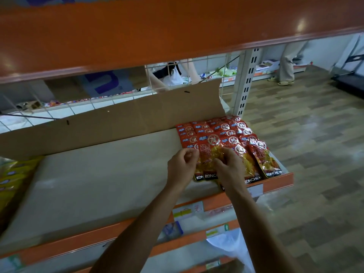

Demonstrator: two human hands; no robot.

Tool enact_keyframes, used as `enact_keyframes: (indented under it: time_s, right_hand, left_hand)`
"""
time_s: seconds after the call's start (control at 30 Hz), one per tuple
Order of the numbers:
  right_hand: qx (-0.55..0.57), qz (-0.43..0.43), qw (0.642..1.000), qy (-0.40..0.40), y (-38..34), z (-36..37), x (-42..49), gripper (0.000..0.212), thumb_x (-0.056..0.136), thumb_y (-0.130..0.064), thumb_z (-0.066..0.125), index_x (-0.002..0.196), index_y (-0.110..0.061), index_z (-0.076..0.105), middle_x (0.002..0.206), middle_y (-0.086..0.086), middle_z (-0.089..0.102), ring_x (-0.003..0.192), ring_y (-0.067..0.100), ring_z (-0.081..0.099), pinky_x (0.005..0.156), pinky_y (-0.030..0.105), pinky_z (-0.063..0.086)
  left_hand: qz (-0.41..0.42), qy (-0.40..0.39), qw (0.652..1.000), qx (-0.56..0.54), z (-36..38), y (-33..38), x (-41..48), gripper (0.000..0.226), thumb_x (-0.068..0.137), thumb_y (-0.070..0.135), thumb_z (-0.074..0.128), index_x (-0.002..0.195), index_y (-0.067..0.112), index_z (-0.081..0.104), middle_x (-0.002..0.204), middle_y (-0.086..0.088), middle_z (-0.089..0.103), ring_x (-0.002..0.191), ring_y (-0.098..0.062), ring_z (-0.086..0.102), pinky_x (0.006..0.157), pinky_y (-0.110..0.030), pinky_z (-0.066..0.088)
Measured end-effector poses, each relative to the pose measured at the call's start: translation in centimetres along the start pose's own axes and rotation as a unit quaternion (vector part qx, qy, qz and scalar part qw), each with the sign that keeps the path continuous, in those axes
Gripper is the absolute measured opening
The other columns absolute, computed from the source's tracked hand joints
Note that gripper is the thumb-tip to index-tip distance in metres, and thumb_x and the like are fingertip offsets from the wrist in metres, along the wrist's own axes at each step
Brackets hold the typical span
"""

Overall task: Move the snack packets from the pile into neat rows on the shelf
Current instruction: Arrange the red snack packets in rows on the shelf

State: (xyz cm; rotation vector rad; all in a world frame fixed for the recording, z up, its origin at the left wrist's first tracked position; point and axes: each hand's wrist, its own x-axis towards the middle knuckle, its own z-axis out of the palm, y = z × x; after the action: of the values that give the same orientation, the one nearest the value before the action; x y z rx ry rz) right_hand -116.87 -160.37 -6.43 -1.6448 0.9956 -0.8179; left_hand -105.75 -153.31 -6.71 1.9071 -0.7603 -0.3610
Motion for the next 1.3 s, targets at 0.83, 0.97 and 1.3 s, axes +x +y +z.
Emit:
enact_keyframes:
  time_s: [0.83, 0.97, 1.3]
  right_hand:
    - [-0.284, -0.046, 0.958, 0.014, 0.2, 0.2, 0.0, 0.044, 0.092, -0.009, 0.056, 0.135, -0.014, 0.050, 0.138, 0.003, 0.050, 0.128, 0.020, 0.039, 0.102, 0.030, 0.032]
    - [-0.288, -0.043, 0.957, 0.008, 0.1, 0.2, -0.1, 0.045, 0.091, -0.008, 0.056, 0.135, -0.013, 0.050, 0.138, 0.004, 0.049, 0.128, 0.022, 0.039, 0.103, 0.032, 0.032]
    - [-0.281, -0.054, 0.958, 0.009, -0.3, 0.4, -0.4, 0.047, 0.087, -0.007, 0.060, 0.133, -0.012, 0.051, 0.137, 0.005, 0.050, 0.127, 0.023, 0.040, 0.102, 0.032, 0.032]
  left_hand:
    - [-0.047, -0.019, 0.994, 0.097, -0.1, -1.5, -0.8, 0.030, 0.085, 0.034, 0.071, 0.106, 0.012, 0.069, 0.100, -0.001, 0.070, 0.083, -0.007, 0.059, 0.073, -0.021, 0.049]
    - [-0.045, -0.026, 0.991, 0.124, 0.0, -1.6, -0.8, 0.030, 0.084, 0.038, 0.071, 0.102, 0.014, 0.068, 0.097, 0.002, 0.070, 0.083, -0.007, 0.063, 0.074, -0.023, 0.053]
    - [-0.031, -0.007, 0.985, 0.167, -0.5, -1.4, -1.1, 0.037, 0.079, 0.046, 0.073, 0.099, 0.017, 0.065, 0.092, 0.003, 0.071, 0.079, -0.011, 0.067, 0.074, -0.031, 0.057]
